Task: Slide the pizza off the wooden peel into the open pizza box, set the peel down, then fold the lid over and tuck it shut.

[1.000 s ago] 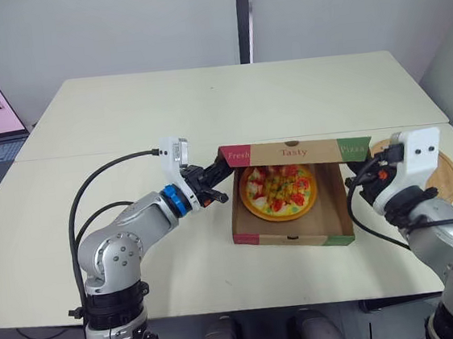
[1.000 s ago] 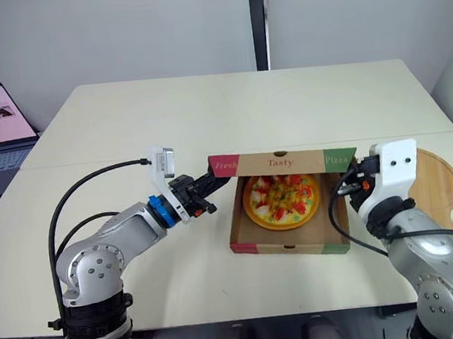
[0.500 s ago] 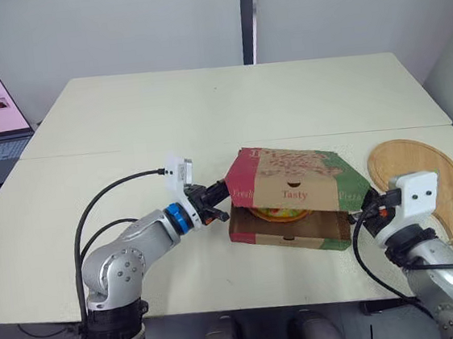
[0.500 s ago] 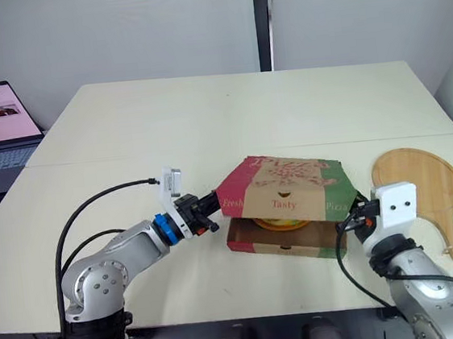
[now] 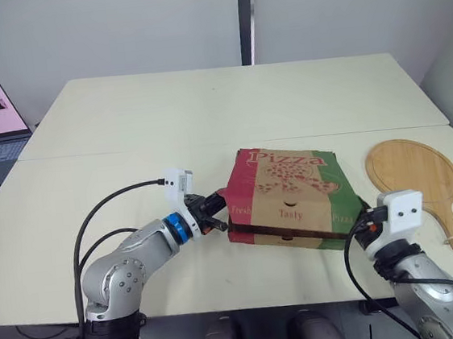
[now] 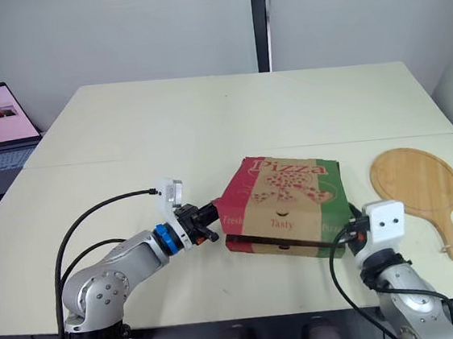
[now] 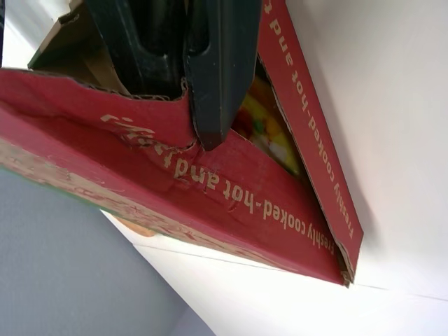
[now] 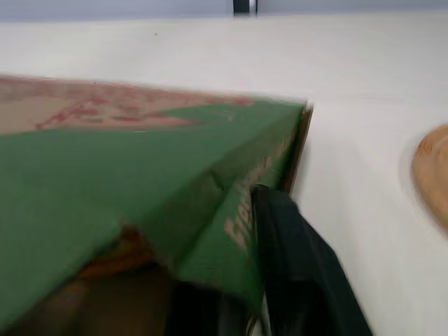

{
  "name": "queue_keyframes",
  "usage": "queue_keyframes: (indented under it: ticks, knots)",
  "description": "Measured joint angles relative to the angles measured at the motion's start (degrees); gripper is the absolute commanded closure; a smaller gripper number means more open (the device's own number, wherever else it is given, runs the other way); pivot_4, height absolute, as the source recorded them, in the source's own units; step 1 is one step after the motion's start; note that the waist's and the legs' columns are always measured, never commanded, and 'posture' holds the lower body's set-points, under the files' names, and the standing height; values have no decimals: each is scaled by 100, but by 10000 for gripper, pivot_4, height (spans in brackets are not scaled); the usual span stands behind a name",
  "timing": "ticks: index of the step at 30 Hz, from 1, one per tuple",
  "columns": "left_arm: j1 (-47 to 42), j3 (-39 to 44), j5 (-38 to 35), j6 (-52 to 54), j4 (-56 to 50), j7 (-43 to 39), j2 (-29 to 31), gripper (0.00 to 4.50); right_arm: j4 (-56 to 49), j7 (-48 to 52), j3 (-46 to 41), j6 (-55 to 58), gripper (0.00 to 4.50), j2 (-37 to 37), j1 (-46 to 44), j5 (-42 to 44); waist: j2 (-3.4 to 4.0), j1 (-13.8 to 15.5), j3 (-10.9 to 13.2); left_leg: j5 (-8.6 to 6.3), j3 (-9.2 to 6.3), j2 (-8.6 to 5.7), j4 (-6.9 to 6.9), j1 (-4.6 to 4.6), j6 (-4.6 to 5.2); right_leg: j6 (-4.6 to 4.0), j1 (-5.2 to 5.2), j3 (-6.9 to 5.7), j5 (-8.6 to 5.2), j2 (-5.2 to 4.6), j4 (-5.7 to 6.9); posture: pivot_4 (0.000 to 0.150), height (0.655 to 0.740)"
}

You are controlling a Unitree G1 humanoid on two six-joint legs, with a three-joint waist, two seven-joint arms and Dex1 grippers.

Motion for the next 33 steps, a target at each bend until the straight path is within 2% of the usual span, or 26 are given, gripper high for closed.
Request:
queue_keyframes:
  ticks: [4,8,12,18,21,25,30,31,33]
  knots:
    - [29,-40,48,-85,-6,-52,73,45000,-63,249,-158,65,17026,-231,122,144,0,3,0,0,1,1,-2,1,0,0,1,0,0,-1,-2,1500,7400]
    - [42,-91,127,-153,-6,-105,167,45000,-222,766,-706,349,3577,-878,374,591,-1,9,0,0,1,0,-4,0,1,0,3,-1,0,0,-5,1500,7400]
    - [44,-144,186,-203,-6,-165,168,45000,-289,1333,-1234,561,3577,-1570,537,989,-2,13,0,0,0,1,-5,2,1,0,6,-4,0,0,-6,1500,7400]
    - [36,-180,259,-219,-6,-193,174,45000,-150,2387,-2561,998,3577,-2690,954,1668,-7,41,3,-1,0,-2,-3,2,3,1,14,-7,0,0,-11,1500,7400]
    - [35,-185,284,-236,-6,-228,187,45000,276,2708,-3334,1181,9207,-3053,807,1969,-7,43,4,-1,5,-1,-3,10,3,1,22,-3,0,0,-12,1500,7400]
    - [19,-208,356,-303,-6,-304,245,45000,427,2539,-3676,1532,23412,-3277,-332,2648,-8,14,4,-1,7,9,-4,20,3,-2,29,-5,-2,6,-11,1500,7400]
    - [18,-254,365,-323,-2,-357,276,45000,350,2146,-3059,1922,42222,-3326,-1351,3158,-11,44,6,-1,1,4,-6,8,3,-3,24,-9,-2,3,-19,1500,7400]
    - [25,-249,367,-329,-1,-380,291,45000,342,2074,-2854,1980,44778,-3324,-1526,3180,-11,48,6,-1,1,3,-7,7,3,-3,25,-9,-2,3,-22,1500,7400]
    - [25,-259,379,-339,1,-415,310,45000,338,1968,-2477,2030,44778,-3314,-1840,3193,-11,49,6,-1,2,3,-7,7,3,-2,23,-8,-2,2,-24,1500,7400]
